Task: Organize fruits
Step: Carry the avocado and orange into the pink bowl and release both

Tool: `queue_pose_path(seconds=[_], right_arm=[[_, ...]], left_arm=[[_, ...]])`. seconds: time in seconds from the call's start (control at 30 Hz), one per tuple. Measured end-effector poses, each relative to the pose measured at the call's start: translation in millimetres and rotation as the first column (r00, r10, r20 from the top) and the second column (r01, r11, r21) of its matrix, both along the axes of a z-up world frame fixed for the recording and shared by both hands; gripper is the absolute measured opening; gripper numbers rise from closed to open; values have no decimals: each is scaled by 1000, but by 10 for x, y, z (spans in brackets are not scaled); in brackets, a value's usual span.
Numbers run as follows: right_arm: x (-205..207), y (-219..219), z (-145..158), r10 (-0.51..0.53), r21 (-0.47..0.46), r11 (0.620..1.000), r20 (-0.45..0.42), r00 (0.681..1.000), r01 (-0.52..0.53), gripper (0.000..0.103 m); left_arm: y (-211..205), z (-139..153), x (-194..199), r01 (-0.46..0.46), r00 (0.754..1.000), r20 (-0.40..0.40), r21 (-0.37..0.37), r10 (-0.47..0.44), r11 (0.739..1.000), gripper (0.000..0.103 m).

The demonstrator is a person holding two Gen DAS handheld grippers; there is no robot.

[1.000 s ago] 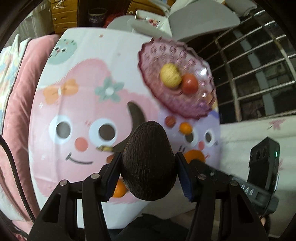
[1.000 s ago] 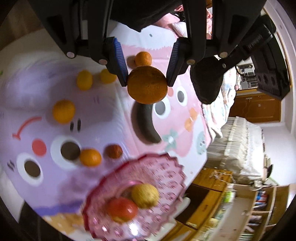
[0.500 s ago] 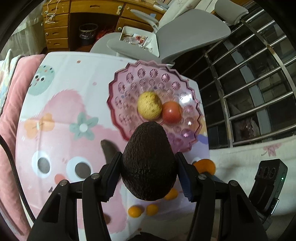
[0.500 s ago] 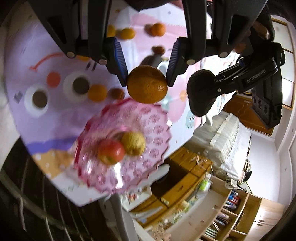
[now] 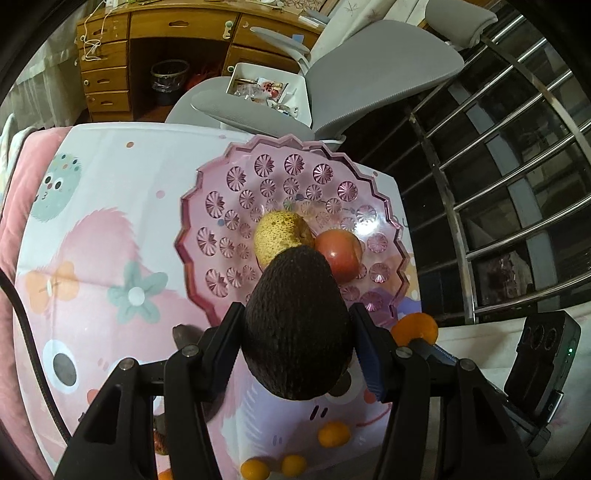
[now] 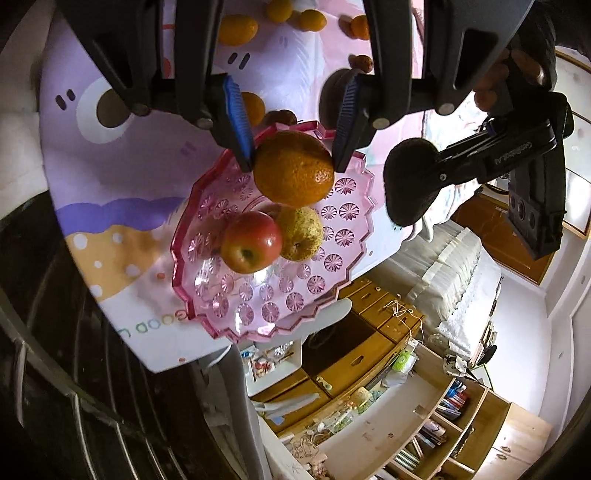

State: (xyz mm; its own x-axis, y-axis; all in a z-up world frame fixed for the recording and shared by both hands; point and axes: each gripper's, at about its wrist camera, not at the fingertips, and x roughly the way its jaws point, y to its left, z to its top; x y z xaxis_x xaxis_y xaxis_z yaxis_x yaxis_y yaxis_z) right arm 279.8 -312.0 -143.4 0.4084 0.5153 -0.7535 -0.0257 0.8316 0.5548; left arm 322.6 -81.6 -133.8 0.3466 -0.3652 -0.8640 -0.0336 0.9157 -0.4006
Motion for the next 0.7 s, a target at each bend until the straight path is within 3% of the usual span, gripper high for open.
queue_pose_path(seconds=[0.2,0.33,0.7], right_arm=[[73,12,-45,13,-2,1000,16,1000,-13,45],[72,30,-62,22,10,1000,8,1000,-22,45],[-89,-92,22,-18,34,999,8,1000,17,45]], left_arm=[[-101,-128,47,8,1000,-27,-12,-8,1000,56],[-137,4,21,23,1000,21,-24,-23,999,77],[57,95,-213,-25,1000,18,12,24,1000,78]])
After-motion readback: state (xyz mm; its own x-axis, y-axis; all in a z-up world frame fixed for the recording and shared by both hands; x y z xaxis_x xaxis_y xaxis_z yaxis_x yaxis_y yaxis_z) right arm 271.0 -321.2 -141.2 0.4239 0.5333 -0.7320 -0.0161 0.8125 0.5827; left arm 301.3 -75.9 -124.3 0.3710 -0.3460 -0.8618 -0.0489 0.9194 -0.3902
